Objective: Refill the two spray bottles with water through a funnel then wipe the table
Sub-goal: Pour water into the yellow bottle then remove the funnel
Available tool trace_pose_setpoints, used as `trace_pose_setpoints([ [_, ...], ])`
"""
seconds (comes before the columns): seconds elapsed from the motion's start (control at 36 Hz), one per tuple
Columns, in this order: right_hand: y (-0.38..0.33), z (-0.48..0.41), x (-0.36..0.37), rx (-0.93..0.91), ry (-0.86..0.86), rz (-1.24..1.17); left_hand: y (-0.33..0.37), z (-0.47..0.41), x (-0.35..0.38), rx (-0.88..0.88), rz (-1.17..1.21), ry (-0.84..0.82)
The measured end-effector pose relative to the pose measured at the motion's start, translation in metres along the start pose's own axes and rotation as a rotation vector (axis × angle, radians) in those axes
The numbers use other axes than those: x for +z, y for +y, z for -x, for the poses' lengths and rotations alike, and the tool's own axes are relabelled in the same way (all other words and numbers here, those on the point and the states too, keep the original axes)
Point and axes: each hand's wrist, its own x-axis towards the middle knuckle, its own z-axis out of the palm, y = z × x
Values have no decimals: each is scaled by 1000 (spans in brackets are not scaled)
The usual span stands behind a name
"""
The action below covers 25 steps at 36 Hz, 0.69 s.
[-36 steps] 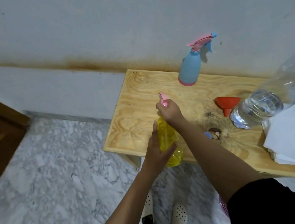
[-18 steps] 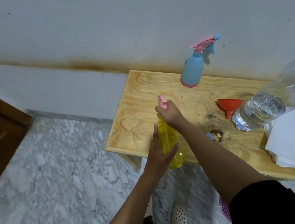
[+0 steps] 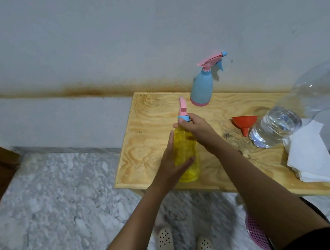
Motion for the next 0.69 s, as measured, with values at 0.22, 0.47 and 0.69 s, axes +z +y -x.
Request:
trace_pose_setpoints([
  [0.22,-16,-8,-33,-90,334,-55,12,-55,2,150,-121,-149],
  [0.47,-29,-20,-80,-223,733,-156,42,-123,51,235,-222,-86],
  [0.69,-24,-65,-119,-218,938,-249,67,-197,95,332,-210,-109],
])
